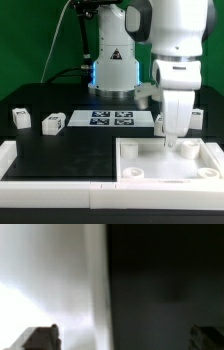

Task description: Assemble one leg

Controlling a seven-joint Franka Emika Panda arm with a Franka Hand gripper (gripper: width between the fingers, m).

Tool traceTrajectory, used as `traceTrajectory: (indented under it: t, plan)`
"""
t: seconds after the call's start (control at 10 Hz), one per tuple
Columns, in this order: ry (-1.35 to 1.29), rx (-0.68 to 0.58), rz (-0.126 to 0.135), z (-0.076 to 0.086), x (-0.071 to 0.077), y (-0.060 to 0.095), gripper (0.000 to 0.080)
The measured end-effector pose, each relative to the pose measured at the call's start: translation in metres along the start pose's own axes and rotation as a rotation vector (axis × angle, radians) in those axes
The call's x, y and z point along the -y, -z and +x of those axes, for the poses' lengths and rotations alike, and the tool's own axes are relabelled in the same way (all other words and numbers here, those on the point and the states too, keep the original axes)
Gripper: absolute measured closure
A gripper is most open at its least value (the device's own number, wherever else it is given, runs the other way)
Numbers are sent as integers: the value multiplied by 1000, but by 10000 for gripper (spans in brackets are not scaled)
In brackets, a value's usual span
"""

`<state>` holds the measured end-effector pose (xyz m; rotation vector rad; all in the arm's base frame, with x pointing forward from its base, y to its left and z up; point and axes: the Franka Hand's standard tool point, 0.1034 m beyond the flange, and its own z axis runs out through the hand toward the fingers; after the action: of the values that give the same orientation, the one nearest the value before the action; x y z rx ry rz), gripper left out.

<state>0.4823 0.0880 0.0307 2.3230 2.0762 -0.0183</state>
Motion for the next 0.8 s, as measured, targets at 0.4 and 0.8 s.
traceTrajectory:
  t: [0.4,0.8]
  plan:
    - [-93,4,-9,-3,19,19,150]
    - [-528,-46,-14,-10,30,15,150]
